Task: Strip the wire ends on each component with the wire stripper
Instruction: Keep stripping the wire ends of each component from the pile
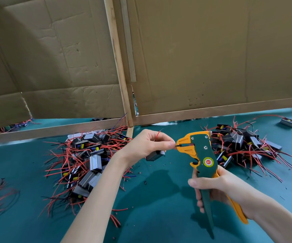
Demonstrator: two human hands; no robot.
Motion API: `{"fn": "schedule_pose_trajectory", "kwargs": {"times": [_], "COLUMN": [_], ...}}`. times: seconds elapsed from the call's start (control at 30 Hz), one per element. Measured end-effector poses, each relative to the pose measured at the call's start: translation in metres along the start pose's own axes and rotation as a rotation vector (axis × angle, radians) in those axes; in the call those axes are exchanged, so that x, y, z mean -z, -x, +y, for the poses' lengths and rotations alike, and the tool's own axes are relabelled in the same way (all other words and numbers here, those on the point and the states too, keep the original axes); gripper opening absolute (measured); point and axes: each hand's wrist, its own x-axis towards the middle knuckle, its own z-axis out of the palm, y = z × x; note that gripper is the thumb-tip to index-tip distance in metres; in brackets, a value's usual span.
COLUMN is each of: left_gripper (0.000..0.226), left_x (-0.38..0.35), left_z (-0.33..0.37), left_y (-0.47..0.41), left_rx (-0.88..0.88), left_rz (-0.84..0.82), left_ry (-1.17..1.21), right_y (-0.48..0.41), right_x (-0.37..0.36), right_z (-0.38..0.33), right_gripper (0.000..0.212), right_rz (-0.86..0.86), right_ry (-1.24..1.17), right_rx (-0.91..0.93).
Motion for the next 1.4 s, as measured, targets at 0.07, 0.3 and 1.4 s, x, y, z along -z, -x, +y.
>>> {"fn": "schedule_pose_trajectory", "kwargs": {"times": [0.07,0.3,1.4], "left_gripper": [0.010,0.025,0.019], "left_x": [0.003,-0.009,-0.047], "left_z": [-0.001,-0.016,-0.060], "left_y": [0.001,-0.009,-0.022], "left_rx": [-0.012,-0.002,-0.136], "left_rz": [-0.021,-0.028,0.233], "left_ry": [0.004,0.041,-0.604], "right_y": [0.001,-0.011,-0.020], "right_x": [-0.006,-0.008,0.021], "right_z": [0.002,0.011,0.007], "right_gripper": [0.047,0.037,0.013], "right_rz": [0.039,0.177,0.237], "right_ry": [-0.012,-0.153,-0.424], "right_rx": [-0.014,-0.026,-0.010]}}
